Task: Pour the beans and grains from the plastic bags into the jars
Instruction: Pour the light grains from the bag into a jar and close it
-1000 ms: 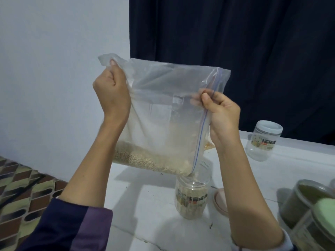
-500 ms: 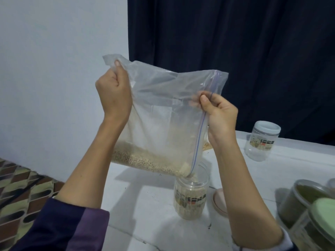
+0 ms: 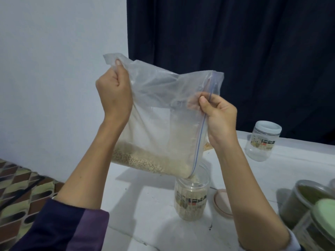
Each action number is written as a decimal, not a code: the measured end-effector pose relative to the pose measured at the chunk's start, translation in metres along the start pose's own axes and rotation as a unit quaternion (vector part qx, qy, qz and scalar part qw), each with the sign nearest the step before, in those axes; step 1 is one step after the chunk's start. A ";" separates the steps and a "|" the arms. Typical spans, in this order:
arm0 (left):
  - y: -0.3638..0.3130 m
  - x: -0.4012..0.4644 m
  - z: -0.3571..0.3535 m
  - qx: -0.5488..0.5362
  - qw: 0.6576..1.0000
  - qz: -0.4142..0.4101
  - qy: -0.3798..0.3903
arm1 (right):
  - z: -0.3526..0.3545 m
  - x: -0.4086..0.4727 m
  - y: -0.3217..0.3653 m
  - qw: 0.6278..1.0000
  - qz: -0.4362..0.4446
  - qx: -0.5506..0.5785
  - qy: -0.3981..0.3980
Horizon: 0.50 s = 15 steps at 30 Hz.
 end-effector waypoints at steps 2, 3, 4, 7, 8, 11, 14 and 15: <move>0.000 0.000 0.000 0.000 1.000 0.000 -0.001 | -0.001 0.000 -0.001 1.000 -0.008 -0.003 0.005; -0.001 0.000 0.001 0.001 1.000 0.002 -0.001 | 0.001 0.001 -0.001 1.000 -0.009 0.003 -0.002; -0.002 0.000 0.001 0.003 1.000 0.002 -0.002 | 0.002 0.001 -0.001 1.000 -0.007 0.009 -0.008; -0.004 0.000 0.002 -0.002 1.000 -0.002 -0.004 | -0.002 -0.001 -0.001 1.000 -0.002 0.002 0.004; -0.004 0.000 0.002 -0.002 1.000 -0.002 -0.004 | -0.003 -0.002 -0.001 1.000 -0.004 0.004 0.007; -0.005 0.001 0.002 0.003 1.000 -0.001 -0.003 | 0.000 0.000 -0.002 1.000 -0.010 0.024 -0.016; -0.004 0.000 0.004 0.004 1.000 -0.001 -0.007 | -0.005 -0.002 -0.004 1.000 -0.010 0.017 0.007; -0.004 0.000 0.004 0.004 1.000 0.000 -0.008 | -0.005 -0.003 -0.004 1.000 -0.010 0.015 0.009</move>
Point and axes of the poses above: each hand's wrist, its own x-axis towards the middle knuckle, its own z-axis out of the back of the hand, y = z × x, the point moved 5 cm from there along x, towards the middle knuckle, and after that the axes turned 9 degrees about -z, right-handed, at the moved point
